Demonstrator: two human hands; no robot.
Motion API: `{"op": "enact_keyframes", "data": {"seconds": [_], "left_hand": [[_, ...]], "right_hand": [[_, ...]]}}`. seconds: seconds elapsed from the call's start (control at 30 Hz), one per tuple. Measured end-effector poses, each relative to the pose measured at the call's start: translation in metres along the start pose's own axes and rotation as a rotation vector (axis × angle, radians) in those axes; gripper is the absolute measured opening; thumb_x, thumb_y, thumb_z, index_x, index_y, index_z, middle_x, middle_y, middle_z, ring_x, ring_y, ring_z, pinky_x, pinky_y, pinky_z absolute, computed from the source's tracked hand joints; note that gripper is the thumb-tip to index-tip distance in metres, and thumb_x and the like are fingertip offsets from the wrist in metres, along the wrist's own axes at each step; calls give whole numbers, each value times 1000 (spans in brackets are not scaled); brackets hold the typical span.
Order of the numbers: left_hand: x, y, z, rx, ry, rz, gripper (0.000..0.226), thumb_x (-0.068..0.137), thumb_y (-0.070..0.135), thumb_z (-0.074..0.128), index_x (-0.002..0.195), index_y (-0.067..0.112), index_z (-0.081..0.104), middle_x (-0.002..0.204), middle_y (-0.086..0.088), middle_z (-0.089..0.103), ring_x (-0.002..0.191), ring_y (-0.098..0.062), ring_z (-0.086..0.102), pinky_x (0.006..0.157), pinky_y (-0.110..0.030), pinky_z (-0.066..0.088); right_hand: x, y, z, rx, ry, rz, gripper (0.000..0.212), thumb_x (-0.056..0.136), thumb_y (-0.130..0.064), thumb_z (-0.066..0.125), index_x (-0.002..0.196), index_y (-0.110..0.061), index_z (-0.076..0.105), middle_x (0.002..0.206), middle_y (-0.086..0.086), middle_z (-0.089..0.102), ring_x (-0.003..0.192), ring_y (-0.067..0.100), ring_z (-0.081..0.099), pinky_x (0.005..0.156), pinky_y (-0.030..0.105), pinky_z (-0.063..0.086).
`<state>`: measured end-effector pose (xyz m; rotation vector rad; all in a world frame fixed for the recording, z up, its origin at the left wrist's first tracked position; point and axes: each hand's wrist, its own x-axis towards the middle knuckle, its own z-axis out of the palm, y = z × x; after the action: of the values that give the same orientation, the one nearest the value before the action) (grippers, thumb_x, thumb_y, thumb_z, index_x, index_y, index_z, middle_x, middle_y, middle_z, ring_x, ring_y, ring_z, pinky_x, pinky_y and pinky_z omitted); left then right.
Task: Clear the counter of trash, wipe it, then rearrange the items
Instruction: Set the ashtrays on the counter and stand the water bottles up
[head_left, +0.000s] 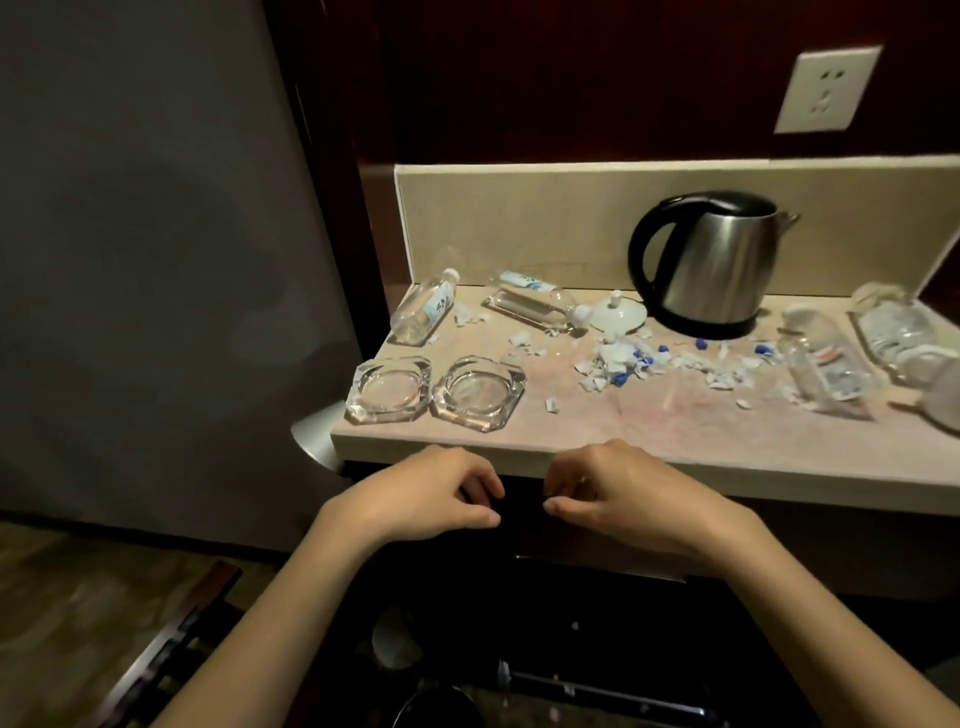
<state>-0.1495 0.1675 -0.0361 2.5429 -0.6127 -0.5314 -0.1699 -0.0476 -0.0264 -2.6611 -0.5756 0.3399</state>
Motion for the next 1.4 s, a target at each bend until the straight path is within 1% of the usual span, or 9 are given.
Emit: {"op": "enact_keyframes", "data": {"seconds": [0.1,0.37,0.53,0.73,0.87,1.0,1.17,1.3,1.4], "left_hand": [[9,11,-22,26,28,28,29,86,31,68,113,23,65,105,8,70,93,-3,63,82,-13,47],[68,12,-79,89,80,57,27,85,36,67,110,26,66,98,13,70,95,-5,63,90,-33,52],[118,1,-112,143,95,73,29,86,35,67,112,23,65,103,8,70,94,-8,62,89,-30,51],[189,-11,-138,156,107,86,27,86,24,68,112,15,65,98,3,71,84,-13,67,84,-34,54],[245,-19,-141,266,204,92,44,82,23,72,123,17,58,117,-2,66,105,-19,61,92,-34,49],[298,-24,-130,417,268,160,65,79,17,71,138,16,43,140,-4,48,129,-24,44,105,-38,38],[330,-30,-121,625,213,153,55,85,20,62,136,19,43,138,-3,48,129,-24,40,103,-39,38],[338,-34,-125,668,229,201,53,85,31,61,134,22,45,135,2,49,126,-22,45,98,-36,38],[339,-44,-128,645,301,203,56,82,39,67,131,26,44,132,5,51,121,-20,49,97,-38,41]], "right_hand": [[4,4,-23,-16,34,11,17,89,-39,61,99,-27,67,95,-9,70,88,8,64,82,30,52],[40,24,-70,-72,137,83,21,91,-41,58,102,-25,66,96,-12,66,89,6,62,80,28,52],[82,41,-87,-92,169,107,21,90,-43,58,101,-26,67,96,-13,68,88,5,63,81,32,54],[114,66,-97,-51,198,148,18,89,-40,59,97,-26,68,91,-13,68,84,5,64,79,31,54],[124,87,-102,-18,179,185,19,89,-40,59,97,-26,68,92,-12,69,86,4,63,80,30,54],[133,105,-113,-20,187,192,17,89,-42,59,96,-28,67,93,-14,68,86,4,63,79,30,53],[143,122,-132,-3,187,166,18,88,-44,57,91,-29,66,86,-18,66,83,6,65,78,35,54],[154,135,-141,7,181,155,13,91,-40,58,93,-30,66,82,-22,62,85,6,64,70,27,54],[164,145,-142,42,176,144,13,90,-40,59,90,-30,67,86,-19,65,84,5,65,78,32,55]]}}
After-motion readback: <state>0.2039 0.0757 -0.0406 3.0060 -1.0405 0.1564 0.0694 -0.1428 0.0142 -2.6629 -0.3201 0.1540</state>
